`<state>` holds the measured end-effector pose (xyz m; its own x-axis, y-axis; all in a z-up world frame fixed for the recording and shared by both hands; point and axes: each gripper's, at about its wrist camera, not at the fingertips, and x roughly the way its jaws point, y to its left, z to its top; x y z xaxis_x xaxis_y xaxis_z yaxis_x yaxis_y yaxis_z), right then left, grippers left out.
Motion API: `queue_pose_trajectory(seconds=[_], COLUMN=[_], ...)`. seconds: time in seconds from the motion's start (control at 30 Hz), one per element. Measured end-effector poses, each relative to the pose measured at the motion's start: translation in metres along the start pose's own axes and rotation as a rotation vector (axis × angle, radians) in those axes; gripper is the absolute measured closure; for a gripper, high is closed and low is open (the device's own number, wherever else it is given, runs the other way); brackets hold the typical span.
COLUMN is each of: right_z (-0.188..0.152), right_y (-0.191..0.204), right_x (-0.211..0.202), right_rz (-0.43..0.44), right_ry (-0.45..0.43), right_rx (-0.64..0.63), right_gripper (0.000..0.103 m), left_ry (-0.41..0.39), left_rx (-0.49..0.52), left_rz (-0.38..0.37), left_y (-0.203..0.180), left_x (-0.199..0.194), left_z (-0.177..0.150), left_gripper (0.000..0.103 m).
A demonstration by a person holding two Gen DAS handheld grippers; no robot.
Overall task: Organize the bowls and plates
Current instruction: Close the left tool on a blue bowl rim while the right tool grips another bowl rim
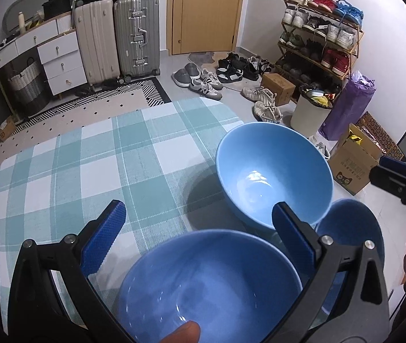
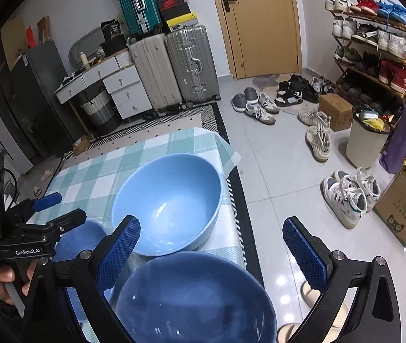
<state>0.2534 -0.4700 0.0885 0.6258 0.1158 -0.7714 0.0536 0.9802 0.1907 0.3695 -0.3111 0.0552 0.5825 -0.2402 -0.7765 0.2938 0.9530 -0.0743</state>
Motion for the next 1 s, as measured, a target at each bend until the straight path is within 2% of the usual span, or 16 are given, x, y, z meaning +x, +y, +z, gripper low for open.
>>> queue_pose_trajectory(seconds=[0.43, 0.57, 0.67, 0.77, 0.83, 1.0], right_z=[0.003, 0.002, 0.001, 0.001, 0.001, 0.001], right_y=[-0.011, -0.010, -0.007, -0.004, -0.002, 0.002], right_x=[0.035, 0.049, 0.059, 0.069, 0.075, 0.085], right_rz=[0.003, 0.013, 0.018, 0.023, 0.031, 0.030], right_ry=[0.047, 0.076, 0.100, 0.117, 0.125, 0.137], right_rx=[0.035, 0.036, 0.034, 0.035, 0.029, 0.015], right_gripper=[0.002, 0.008, 0.018, 0.021, 0.025, 0.039], left_ry=[0.037, 0.061, 0.073, 0.089, 0.107, 0.119], left_rx=[0.031, 0.036, 0.034, 0.029, 0.030, 0.042], left_rz=[-0.008, -0.016, -0.024, -0.035, -0.044, -0.067], left_y=[-0.008, -0.012, -0.012, -0.011, -0.011, -0.013], left_x=[0.044, 0.058, 0.067, 0.075, 0.082, 0.091], left_z=[0.019, 0.021, 0.022, 0.022, 0.022, 0.020], left_gripper=[0.001, 0.001, 0.002, 0.013, 0.026, 0.043])
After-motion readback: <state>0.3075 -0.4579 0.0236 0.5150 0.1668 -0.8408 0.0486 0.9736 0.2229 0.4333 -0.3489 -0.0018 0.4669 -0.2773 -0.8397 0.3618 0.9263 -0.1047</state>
